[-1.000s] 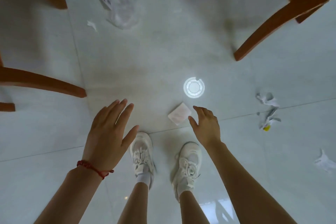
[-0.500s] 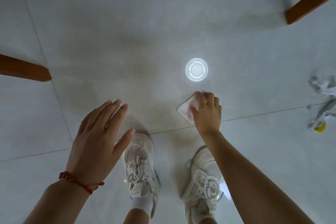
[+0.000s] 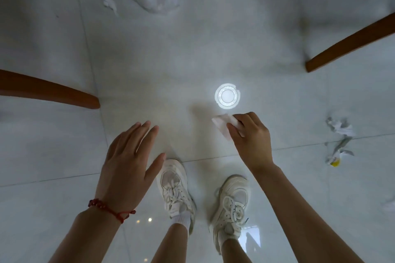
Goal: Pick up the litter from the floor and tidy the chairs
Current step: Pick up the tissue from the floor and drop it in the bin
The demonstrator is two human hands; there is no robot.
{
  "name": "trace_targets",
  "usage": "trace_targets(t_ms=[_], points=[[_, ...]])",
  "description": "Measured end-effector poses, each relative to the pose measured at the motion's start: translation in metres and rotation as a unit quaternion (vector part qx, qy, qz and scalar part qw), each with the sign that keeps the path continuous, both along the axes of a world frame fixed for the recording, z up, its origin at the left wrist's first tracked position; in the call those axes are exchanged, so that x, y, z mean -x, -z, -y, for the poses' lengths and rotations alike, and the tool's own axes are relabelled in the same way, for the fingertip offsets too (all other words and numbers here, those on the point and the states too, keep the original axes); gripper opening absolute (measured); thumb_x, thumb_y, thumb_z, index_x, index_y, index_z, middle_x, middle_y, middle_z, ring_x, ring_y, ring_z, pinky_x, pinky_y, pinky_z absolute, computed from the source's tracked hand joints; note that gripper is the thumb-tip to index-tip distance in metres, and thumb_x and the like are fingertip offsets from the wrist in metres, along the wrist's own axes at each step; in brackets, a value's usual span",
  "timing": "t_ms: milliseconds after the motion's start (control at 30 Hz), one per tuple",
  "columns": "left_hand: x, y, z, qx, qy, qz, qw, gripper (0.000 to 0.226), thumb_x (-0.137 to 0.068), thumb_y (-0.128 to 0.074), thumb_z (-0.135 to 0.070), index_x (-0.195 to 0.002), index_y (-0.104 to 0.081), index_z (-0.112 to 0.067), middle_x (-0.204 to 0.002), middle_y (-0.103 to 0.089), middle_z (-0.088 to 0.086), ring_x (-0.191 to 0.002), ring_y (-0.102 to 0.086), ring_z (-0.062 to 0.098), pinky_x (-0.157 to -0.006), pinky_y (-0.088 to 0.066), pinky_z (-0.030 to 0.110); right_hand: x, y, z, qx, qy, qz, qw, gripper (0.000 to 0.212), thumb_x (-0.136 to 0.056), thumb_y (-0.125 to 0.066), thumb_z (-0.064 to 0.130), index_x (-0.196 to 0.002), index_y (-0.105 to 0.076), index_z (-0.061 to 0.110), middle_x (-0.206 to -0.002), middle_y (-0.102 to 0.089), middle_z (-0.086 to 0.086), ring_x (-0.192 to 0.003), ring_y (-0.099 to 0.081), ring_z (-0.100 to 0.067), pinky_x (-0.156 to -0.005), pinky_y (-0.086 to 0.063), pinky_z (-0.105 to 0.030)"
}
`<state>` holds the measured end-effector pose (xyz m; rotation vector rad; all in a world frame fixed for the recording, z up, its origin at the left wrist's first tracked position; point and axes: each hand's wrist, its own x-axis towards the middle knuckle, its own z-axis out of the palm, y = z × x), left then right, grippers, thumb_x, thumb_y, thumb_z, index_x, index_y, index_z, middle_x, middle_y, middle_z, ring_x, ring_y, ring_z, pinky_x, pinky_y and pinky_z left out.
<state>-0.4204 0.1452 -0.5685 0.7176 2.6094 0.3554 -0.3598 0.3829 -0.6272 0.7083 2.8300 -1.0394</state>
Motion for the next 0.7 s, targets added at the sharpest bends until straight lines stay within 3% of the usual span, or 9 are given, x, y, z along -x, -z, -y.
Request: trace_targets(t_ms=[67, 167, 333, 433, 567, 700], points=[[0.017, -0.027, -0.001, -0.007, -0.008, -0.012, 1.0, 0.064, -0.096, -0.023, -0.047, -0.121, -0.055, 0.002, -0.124, -0.057, 0.021, -0.119, -0.041, 0.027, -0.093, -0.038, 0.044, 0.02, -0.044, -0.003, -0.006, -0.006, -0.023, 1.0, 0.025, -0.082, -0.052, 0.027, -0.083, -0.065, 0.007, -0.074, -0.059, -0.006, -0.055, -0.048, -0.015, -0.049, -0.034, -0.02], [0.042, -0.064, -0.003, -0.016, -0.019, -0.031, 0.999, 0.063, -0.096, -0.024, -0.046, -0.121, -0.056, 0.002, -0.124, -0.057, 0.021, -0.119, -0.044, 0.029, -0.094, -0.039, 0.045, 0.045, -0.097, -0.006, -0.029, -0.017, -0.041, 0.999, 0.013, -0.08, -0.06, 0.017, -0.083, -0.065, 0.006, -0.075, -0.06, -0.006, -0.056, -0.053, -0.021, -0.049, -0.038, -0.024], [0.084, -0.105, -0.009, -0.02, -0.044, -0.052, 0.997, 0.057, -0.091, -0.034, -0.043, -0.122, -0.054, -0.001, -0.126, -0.056, 0.019, -0.117, -0.051, 0.035, -0.094, -0.038, 0.045, 0.089, -0.157, -0.005, -0.04, 0.002, -0.074, 0.996, 0.025, -0.079, -0.051, 0.026, -0.084, -0.064, 0.004, -0.077, -0.061, -0.006, -0.058, -0.051, -0.017, -0.052, -0.028, -0.012], [0.114, -0.116, -0.015, -0.007, -0.064, -0.068, 0.996, 0.064, -0.095, -0.022, -0.049, -0.122, -0.055, -0.001, -0.125, -0.056, 0.02, -0.116, -0.051, 0.038, -0.093, -0.032, 0.047, 0.12, -0.172, -0.006, -0.021, 0.006, -0.071, 0.997, 0.028, -0.08, -0.049, 0.028, -0.086, -0.065, 0.006, -0.078, -0.062, -0.006, -0.061, -0.052, -0.016, -0.056, -0.031, -0.015], [0.16, -0.112, -0.027, -0.015, -0.087, -0.065, 0.994, 0.066, -0.096, -0.019, -0.05, -0.122, -0.055, 0.0, -0.125, -0.056, 0.02, -0.117, -0.051, 0.038, -0.094, -0.032, 0.047, 0.173, -0.172, -0.013, 0.018, 0.006, -0.061, 0.998, 0.011, -0.079, -0.062, 0.009, -0.089, -0.065, 0.006, -0.08, -0.063, -0.005, -0.062, -0.057, -0.021, -0.055, -0.039, -0.021], [0.213, -0.097, -0.042, -0.009, -0.113, -0.065, 0.991, 0.068, -0.096, -0.017, -0.051, -0.122, -0.055, 0.0, -0.125, -0.056, 0.02, -0.117, -0.052, 0.036, -0.094, -0.033, 0.042, 0.241, -0.156, -0.027, 0.019, -0.04, -0.064, 0.997, 0.009, -0.079, -0.066, 0.008, -0.088, -0.066, 0.005, -0.081, -0.062, -0.006, -0.065, -0.057, -0.017, -0.054, -0.038, -0.018]])
